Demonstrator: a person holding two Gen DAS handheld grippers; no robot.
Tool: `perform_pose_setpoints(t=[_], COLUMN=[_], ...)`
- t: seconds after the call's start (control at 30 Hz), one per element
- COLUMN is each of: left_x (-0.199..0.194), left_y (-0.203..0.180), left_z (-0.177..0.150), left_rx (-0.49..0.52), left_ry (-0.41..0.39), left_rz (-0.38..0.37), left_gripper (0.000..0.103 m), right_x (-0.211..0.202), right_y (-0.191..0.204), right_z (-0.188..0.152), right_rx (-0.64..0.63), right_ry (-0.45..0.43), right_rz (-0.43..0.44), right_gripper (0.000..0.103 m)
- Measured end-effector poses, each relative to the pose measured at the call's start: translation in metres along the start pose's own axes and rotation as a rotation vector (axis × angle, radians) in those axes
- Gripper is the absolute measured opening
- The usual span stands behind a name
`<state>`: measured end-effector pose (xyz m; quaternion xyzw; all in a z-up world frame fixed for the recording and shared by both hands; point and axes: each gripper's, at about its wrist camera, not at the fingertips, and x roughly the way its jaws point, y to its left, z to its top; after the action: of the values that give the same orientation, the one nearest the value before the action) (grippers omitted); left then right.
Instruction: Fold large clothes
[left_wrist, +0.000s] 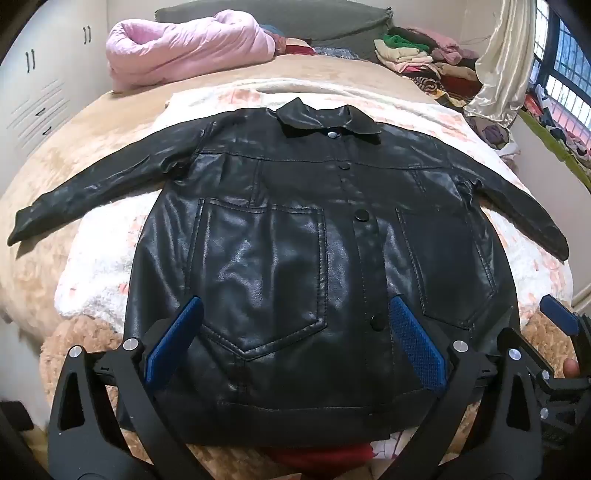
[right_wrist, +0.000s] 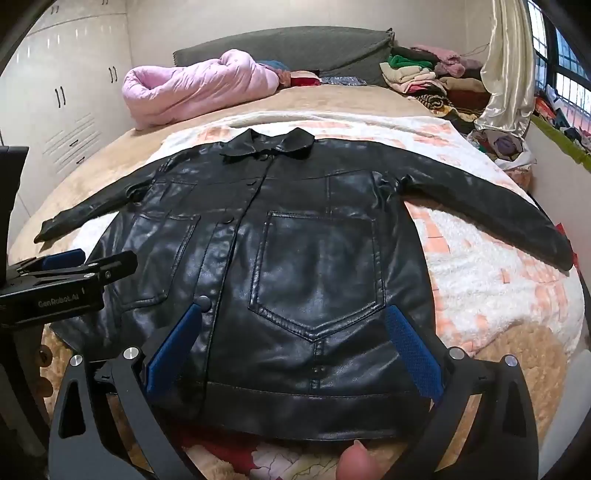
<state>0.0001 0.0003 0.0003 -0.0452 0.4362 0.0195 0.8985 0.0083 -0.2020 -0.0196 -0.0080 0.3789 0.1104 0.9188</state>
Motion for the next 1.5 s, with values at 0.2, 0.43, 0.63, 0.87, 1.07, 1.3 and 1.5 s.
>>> perform_pose_setpoints(t=[0.2,0.43,0.63,0.87,1.07,1.3,1.5], left_x=[0.0001,-0.0034,-0.0038,-0.0048,-0.0049,-0.0034,-0.0037], left_y=[-0.0014,0.0036,0.0024,0.0035,0.0031,0.0045,0.0043], left_z=[0.0017,-0.0013,-0.0020,-0.0019,-0.0014,0.0010,0.0010], left_rx=[0.005,-0.002,-0.002,-0.003,-0.002,-0.005,-0.005], left_ry=[-0.005,-0.010,-0.012,-0.013,-0.012,-0.013,-0.013], left_rz=[0.002,-0.004,0.000,-0.007,-0.005,-0.004,-0.002], left_gripper=[0.094,0.094,0.094,0.094,0.094,0.094,0.094], right_x=[0.0011,-0.0009,0.0007,-0.0015,-0.0013,-0.0024,-0.0039], right_y=[-0.0042,-0.0035,-0.0027,-0.0048,-0.0048,-0.0039,-0.0047], right_z=[-0.0001,0.0009,-0.0004,-0.0006,-0.0004,-0.0001,0.0004], right_rx=[0.027,0.020,0.030,0.034,0.033,0.033,0.036], right_ry=[0.028,0.021,0.019,0.010,0.007,0.006,0.002], right_rz=[0.027,0.022,0.025,0.026,0.022,0.022,0.029], right_gripper=[0.099,0.099,0.099,0.099,0.099,0.099,0.099])
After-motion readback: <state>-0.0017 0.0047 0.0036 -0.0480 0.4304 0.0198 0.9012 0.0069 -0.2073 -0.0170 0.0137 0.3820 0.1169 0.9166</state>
